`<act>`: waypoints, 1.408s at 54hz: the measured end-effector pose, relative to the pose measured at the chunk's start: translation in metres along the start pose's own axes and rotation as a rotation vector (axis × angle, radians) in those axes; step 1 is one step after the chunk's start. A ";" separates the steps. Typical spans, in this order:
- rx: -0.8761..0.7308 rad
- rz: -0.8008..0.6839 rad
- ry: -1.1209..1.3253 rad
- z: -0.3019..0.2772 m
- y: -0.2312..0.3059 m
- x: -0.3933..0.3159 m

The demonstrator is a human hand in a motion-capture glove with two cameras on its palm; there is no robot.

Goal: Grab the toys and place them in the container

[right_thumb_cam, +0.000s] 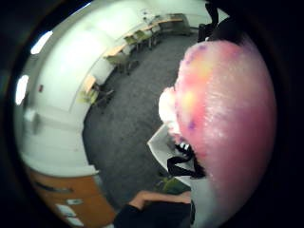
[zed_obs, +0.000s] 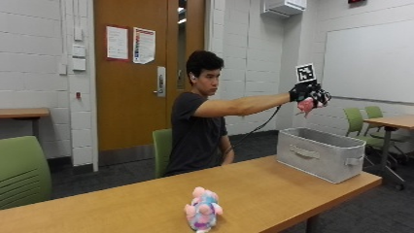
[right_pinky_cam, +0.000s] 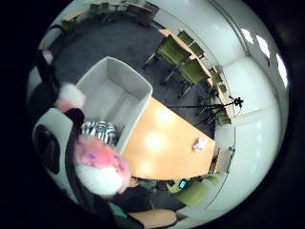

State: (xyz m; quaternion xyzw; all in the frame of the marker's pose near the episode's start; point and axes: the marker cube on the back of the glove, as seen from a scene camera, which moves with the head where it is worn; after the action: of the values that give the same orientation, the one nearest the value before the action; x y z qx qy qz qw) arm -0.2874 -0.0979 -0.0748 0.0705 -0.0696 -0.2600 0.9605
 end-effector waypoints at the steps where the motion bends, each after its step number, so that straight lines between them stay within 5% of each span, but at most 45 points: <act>1: -0.001 -0.065 0.041 0.002 0.001 0.002; 5: -0.012 -0.197 0.139 0.010 0.002 0.009; 18: -0.258 0.161 -0.038 0.028 -0.003 0.008; 26: -0.231 -0.040 0.087 0.035 0.007 0.018; 36: -0.187 -0.008 0.043 0.028 0.018 -0.025; 45: -0.145 0.057 0.195 0.019 0.044 0.050; 50: -0.139 0.013 0.079 0.006 0.068 0.085; 57: -0.123 0.327 0.190 -0.006 0.097 0.199; 76: -0.099 0.541 0.248 -0.042 0.215 0.406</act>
State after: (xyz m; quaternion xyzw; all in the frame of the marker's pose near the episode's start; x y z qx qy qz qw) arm 0.1724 -0.1168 -0.0396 0.0336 0.0449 0.0126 0.9983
